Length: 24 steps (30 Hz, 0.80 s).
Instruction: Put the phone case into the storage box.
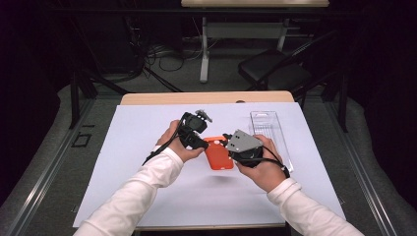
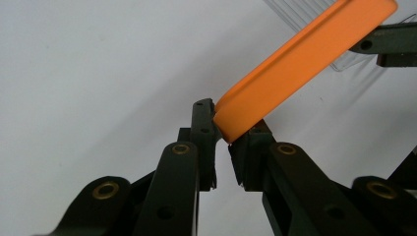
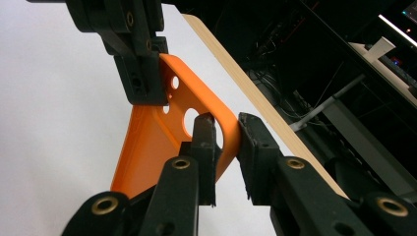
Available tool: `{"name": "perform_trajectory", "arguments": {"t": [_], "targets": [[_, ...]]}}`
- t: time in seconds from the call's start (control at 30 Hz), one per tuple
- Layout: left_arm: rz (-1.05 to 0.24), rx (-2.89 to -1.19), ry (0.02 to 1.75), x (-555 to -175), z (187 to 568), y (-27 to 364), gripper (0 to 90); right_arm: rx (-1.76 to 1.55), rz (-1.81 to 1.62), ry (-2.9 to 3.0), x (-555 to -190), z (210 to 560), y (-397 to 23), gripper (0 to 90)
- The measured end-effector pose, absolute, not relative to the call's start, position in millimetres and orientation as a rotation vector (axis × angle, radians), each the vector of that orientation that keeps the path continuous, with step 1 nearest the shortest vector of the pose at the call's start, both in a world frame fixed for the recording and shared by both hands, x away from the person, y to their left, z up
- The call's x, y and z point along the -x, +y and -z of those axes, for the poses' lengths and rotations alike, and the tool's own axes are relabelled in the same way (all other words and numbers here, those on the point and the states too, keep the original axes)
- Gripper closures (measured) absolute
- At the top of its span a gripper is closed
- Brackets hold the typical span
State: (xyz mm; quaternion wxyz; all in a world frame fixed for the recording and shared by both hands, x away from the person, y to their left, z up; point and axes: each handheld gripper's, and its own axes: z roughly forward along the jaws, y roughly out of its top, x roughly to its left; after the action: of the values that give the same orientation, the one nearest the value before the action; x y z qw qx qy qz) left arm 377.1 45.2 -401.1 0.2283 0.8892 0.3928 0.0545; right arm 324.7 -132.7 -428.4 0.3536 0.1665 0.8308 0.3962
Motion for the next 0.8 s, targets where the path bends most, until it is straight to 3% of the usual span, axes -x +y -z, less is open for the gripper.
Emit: {"name": "perform_trajectory", "arguments": {"t": [0.8], "targets": [[-0.094,-2.425,1.068,-378.2,402.5,47.9,78.4,-0.523,-1.045,2.133,-324.2,427.4,-133.5,80.8]]}}
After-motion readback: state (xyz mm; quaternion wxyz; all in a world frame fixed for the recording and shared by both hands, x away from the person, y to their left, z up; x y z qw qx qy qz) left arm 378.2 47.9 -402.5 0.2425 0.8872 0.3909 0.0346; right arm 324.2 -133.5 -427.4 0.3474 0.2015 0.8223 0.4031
